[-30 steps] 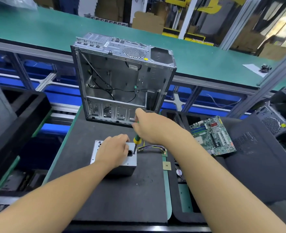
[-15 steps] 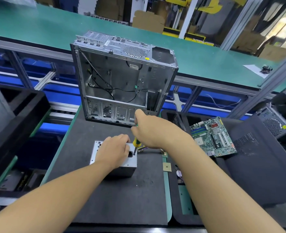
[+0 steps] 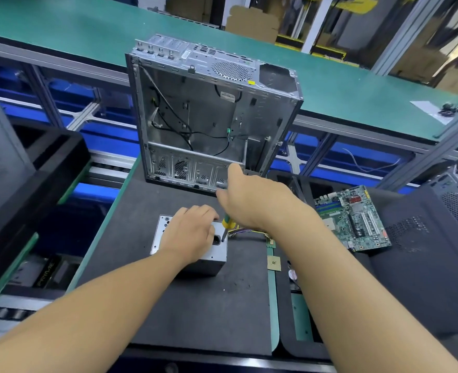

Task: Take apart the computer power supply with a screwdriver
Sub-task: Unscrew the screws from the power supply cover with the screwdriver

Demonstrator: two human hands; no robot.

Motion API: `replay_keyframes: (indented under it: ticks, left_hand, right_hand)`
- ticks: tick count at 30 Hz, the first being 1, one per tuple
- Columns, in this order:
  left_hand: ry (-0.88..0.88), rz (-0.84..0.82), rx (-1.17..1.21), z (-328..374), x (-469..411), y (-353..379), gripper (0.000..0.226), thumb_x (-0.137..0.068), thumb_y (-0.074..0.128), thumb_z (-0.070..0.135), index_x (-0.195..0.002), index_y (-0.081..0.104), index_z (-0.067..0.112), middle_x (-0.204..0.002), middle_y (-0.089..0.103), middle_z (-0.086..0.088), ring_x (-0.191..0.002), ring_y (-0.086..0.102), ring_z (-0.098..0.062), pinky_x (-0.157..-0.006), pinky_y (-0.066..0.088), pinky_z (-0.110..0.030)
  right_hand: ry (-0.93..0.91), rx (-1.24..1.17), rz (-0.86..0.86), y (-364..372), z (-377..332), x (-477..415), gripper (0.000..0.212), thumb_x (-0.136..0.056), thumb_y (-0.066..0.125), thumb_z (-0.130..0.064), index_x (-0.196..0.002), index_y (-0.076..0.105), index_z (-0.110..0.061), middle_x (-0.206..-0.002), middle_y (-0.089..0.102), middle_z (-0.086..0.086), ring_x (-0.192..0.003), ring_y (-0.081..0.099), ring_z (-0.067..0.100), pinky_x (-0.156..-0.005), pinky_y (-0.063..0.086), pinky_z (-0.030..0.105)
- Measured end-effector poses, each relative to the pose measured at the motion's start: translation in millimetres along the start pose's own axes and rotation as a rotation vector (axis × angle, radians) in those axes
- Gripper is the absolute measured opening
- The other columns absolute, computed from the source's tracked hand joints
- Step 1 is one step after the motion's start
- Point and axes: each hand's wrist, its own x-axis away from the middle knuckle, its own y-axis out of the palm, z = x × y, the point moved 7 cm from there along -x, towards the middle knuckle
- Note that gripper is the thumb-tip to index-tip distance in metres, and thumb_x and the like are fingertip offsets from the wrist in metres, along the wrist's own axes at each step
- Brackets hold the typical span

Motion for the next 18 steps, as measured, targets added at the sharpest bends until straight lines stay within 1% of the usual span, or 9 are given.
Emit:
replay_keyframes:
  ticks: [2, 4, 6, 8, 11, 12, 14, 16, 18]
  left_hand:
    - [-0.03, -0.013, -0.002, -3, -1, 2, 0.017, -0.093, 0.044, 0.019, -0.099, 0.06, 0.022, -0.102, 0.061, 0.004, -0.09, 0.055, -0.022, -0.076, 0.026, -0.031]
    - [-0.058, -0.057, -0.013, -4, -3, 6, 0.017, -0.095, 0.039, 0.023, -0.094, 0.056, 0.025, -0.097, 0.063, 0.005, -0.09, 0.057, -0.022, -0.076, 0.029, -0.032]
    - [-0.075, -0.095, -0.027, -5, -4, 8, 0.026, -0.096, 0.036, 0.026, -0.101, 0.062, 0.026, -0.097, 0.064, 0.007, -0.092, 0.058, -0.021, -0.081, 0.036, -0.034]
    - [-0.087, -0.102, -0.018, -7, -4, 9, 0.029, -0.097, 0.035, 0.027, -0.105, 0.063, 0.026, -0.097, 0.065, 0.007, -0.094, 0.06, -0.021, -0.084, 0.039, -0.036]
    - [-0.079, -0.106, -0.029, -6, -3, 8, 0.028, -0.097, 0.034, 0.027, -0.103, 0.062, 0.027, -0.093, 0.064, 0.007, -0.092, 0.059, -0.021, -0.08, 0.037, -0.036]
    - [-0.078, -0.111, -0.03, -5, -4, 8, 0.029, -0.097, 0.034, 0.027, -0.105, 0.062, 0.027, -0.093, 0.064, 0.007, -0.092, 0.059, -0.02, -0.081, 0.037, -0.036]
    - [-0.085, -0.13, -0.03, -5, -4, 9, 0.031, -0.098, 0.032, 0.027, -0.109, 0.061, 0.028, -0.096, 0.065, 0.008, -0.094, 0.059, -0.019, -0.083, 0.038, -0.036]
    - [-0.093, -0.142, -0.032, -6, -5, 10, 0.032, -0.098, 0.032, 0.027, -0.11, 0.061, 0.027, -0.098, 0.065, 0.008, -0.096, 0.059, -0.019, -0.086, 0.039, -0.036]
    - [-0.094, -0.131, -0.03, -6, -4, 9, 0.026, -0.098, 0.034, 0.027, -0.103, 0.059, 0.025, -0.094, 0.063, 0.008, -0.095, 0.06, -0.02, -0.085, 0.039, -0.036]
  right_hand:
    - [-0.02, -0.066, -0.072, -1, 0, 3, 0.014, -0.099, 0.038, -0.026, -0.101, 0.034, -0.013, -0.073, 0.054, 0.005, -0.064, 0.049, 0.025, -0.059, 0.035, 0.035]
    - [-0.032, -0.087, -0.151, -3, 1, 6, 0.02, -0.095, 0.044, -0.026, -0.109, 0.036, -0.013, -0.084, 0.056, 0.007, -0.068, 0.05, 0.025, -0.061, 0.038, 0.036]
    - [-0.014, -0.072, -0.182, -6, 3, 6, 0.028, -0.092, 0.051, -0.028, -0.112, 0.038, -0.015, -0.099, 0.055, 0.008, -0.075, 0.053, 0.026, -0.063, 0.04, 0.036]
    - [0.029, -0.054, -0.155, -6, 7, 6, 0.031, -0.093, 0.05, -0.036, -0.111, 0.036, -0.015, -0.105, 0.054, 0.008, -0.082, 0.054, 0.028, -0.063, 0.039, 0.036]
    - [0.128, 0.01, -0.075, -6, 12, 6, 0.05, -0.097, 0.032, -0.063, -0.113, 0.032, -0.015, -0.092, 0.052, 0.005, -0.081, 0.051, 0.03, -0.055, 0.03, 0.035]
    - [0.133, 0.049, -0.045, -7, 12, 6, 0.052, -0.097, 0.026, -0.064, -0.112, 0.032, -0.015, -0.089, 0.05, 0.005, -0.079, 0.05, 0.029, -0.052, 0.026, 0.034]
    - [0.085, 0.078, -0.015, -7, 9, 4, 0.042, -0.102, 0.027, -0.054, -0.107, 0.032, -0.013, -0.084, 0.049, 0.003, -0.074, 0.049, 0.028, -0.051, 0.024, 0.034]
    - [0.01, 0.032, -0.057, -7, 4, 4, 0.027, -0.104, 0.034, -0.038, -0.106, 0.033, -0.011, -0.082, 0.051, 0.004, -0.07, 0.05, 0.026, -0.055, 0.031, 0.035]
    - [-0.045, -0.025, -0.155, -7, 0, 6, 0.021, -0.101, 0.041, -0.027, -0.114, 0.036, -0.012, -0.102, 0.05, 0.008, -0.073, 0.05, 0.024, -0.064, 0.037, 0.036]
